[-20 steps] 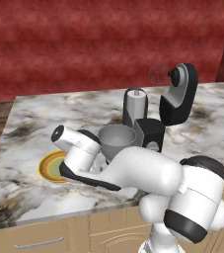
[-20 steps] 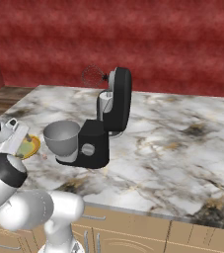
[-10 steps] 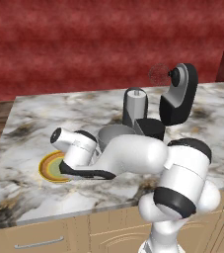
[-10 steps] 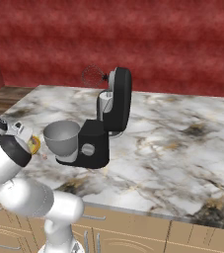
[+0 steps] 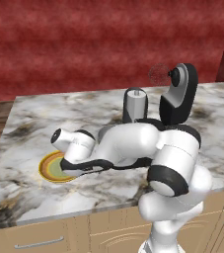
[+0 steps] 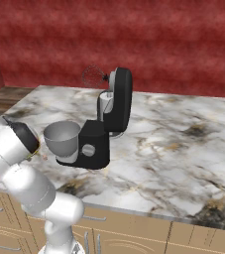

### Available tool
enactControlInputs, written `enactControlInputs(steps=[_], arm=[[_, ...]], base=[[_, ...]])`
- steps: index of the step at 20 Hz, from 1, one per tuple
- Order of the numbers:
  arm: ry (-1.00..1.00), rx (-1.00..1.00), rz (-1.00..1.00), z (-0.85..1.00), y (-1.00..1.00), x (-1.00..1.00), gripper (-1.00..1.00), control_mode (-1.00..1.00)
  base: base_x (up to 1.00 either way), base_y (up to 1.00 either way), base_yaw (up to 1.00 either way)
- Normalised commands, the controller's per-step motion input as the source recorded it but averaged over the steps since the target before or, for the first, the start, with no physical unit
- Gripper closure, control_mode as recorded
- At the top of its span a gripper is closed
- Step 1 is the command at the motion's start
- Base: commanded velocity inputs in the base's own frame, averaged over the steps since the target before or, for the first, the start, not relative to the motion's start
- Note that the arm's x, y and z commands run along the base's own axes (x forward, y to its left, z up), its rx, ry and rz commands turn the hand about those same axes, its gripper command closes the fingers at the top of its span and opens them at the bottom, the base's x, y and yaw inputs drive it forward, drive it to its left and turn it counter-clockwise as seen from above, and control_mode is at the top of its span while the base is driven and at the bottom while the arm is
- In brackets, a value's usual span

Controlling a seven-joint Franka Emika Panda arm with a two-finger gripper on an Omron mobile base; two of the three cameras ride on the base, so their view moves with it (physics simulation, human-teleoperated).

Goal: Add butter and sugar cubes to the stand mixer bowl and then turn on the stand mixer to begin making frosting.

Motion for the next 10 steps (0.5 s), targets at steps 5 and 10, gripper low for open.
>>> enactControlInputs(steps=[5,10], arm=[[0.07,-0.03,0.00,-0.24,0.00,0.25,-1.00,-1.00],[0.08,-0.04,0.00,-0.27,0.00,0.23,-1.00,-1.00]], base=[[0.00,0.00,0.00],[0.00,0.00,0.00]])
